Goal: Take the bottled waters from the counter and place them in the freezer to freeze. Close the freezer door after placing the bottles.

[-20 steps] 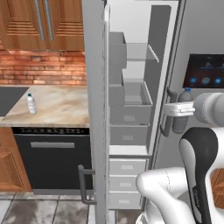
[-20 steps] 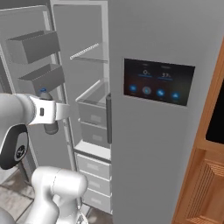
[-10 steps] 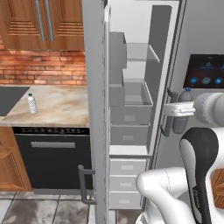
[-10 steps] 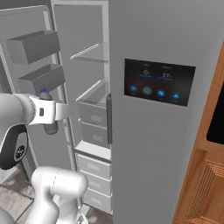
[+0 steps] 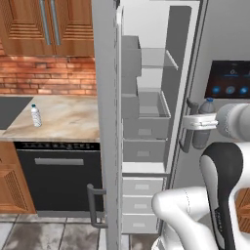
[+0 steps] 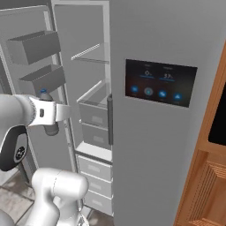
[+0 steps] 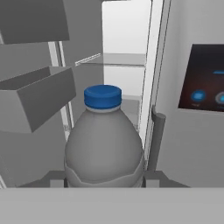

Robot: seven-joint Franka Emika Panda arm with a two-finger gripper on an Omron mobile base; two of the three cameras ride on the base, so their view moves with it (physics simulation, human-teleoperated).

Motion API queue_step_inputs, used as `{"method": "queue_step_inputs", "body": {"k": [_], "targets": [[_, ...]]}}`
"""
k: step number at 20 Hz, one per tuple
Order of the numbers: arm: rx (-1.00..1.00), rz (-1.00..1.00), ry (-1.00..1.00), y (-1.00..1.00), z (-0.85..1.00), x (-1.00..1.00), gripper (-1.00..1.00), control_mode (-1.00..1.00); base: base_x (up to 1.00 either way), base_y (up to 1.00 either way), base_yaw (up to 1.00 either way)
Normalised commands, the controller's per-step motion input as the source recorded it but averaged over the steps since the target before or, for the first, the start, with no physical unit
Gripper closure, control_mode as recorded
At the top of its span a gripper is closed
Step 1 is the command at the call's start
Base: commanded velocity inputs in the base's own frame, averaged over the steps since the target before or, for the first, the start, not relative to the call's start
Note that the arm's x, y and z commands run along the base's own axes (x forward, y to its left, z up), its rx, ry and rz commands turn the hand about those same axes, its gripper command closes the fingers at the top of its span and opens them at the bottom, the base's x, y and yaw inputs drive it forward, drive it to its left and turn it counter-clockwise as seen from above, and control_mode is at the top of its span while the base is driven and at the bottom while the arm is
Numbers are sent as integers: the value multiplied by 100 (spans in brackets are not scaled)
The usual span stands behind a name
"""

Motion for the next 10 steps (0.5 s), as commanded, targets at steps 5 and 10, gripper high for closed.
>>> {"method": "queue_step_inputs", "body": {"k": [5,10], "targets": [[0,-15,-5,5,-7,5,100,-100,0,0,0],[0,-13,-6,15,-27,29,100,-100,0,0,0]]}}
